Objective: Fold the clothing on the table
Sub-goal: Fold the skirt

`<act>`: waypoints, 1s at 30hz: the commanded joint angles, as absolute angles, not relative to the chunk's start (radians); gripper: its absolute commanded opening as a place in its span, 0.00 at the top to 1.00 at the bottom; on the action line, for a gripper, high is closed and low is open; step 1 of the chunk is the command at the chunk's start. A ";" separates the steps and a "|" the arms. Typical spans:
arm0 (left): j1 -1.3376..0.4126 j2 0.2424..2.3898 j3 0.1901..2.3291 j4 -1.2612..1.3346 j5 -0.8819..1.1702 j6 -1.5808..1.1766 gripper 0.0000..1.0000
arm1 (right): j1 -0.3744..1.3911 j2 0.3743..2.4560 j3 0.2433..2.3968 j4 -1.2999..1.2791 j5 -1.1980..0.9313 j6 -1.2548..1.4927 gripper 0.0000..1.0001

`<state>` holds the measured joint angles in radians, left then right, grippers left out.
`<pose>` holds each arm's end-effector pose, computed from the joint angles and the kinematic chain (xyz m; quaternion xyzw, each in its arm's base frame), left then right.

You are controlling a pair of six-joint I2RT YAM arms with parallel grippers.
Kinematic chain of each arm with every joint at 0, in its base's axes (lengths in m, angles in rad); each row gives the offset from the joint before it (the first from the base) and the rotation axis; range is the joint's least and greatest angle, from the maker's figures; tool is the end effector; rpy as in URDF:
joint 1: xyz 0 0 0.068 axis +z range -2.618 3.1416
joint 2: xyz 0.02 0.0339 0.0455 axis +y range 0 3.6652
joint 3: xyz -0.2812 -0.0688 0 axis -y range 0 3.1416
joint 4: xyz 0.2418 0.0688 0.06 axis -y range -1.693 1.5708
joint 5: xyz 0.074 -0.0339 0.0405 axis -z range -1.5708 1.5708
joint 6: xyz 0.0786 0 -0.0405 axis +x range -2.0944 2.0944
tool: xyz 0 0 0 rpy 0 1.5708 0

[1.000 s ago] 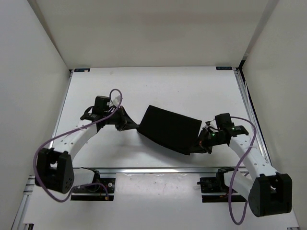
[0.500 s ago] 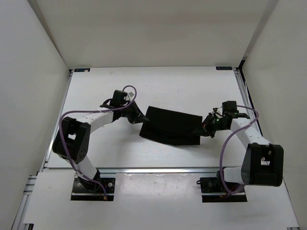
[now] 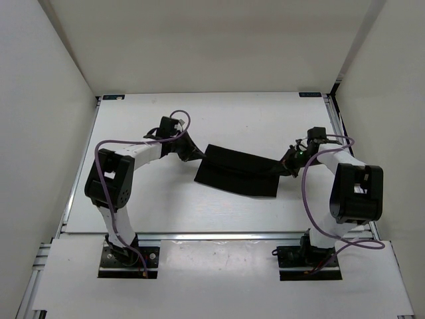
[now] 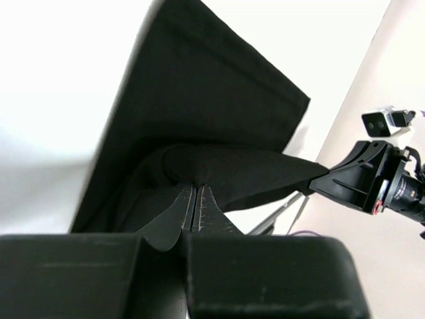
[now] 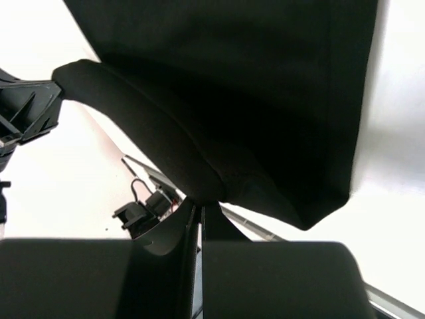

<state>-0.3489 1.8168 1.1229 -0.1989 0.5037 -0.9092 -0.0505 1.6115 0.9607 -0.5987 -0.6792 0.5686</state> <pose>0.3651 -0.1732 0.1665 -0.1729 0.9006 -0.3795 0.1221 0.3050 0.0340 0.1675 0.2328 0.9027 0.3565 0.0616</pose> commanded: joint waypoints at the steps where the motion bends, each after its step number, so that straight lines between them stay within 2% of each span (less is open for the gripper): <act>1: -0.334 1.833 1.184 -0.224 0.457 -0.888 1.00 | -0.060 1.650 1.028 -0.604 -0.644 0.538 1.00; 20: -0.325 1.954 1.282 -0.164 0.494 -0.931 1.00 | -0.110 1.743 1.045 -0.627 -0.580 0.503 1.00; 22: -0.330 1.947 1.253 -0.053 0.524 -0.974 0.85 | -0.123 1.743 1.034 -0.615 -0.597 0.508 1.00; 24: -0.331 1.927 1.207 0.082 0.549 -1.049 0.77 | -0.130 1.737 1.037 -0.606 -0.609 0.505 1.00; 25: -0.331 1.916 1.183 0.147 0.552 -1.075 0.60 | -0.135 1.729 1.038 -0.592 -0.614 0.506 0.97; 27: -0.328 1.919 1.187 0.204 0.577 -1.123 0.55 | -0.143 1.717 1.038 -0.563 -0.624 0.520 0.93; 29: -0.318 1.927 1.206 0.235 0.600 -1.141 0.50 | -0.155 1.701 1.037 -0.529 -0.630 0.534 0.85; 30: -0.318 1.924 1.210 0.245 0.606 -1.138 0.50 | -0.164 1.706 1.032 -0.508 -0.630 0.555 0.85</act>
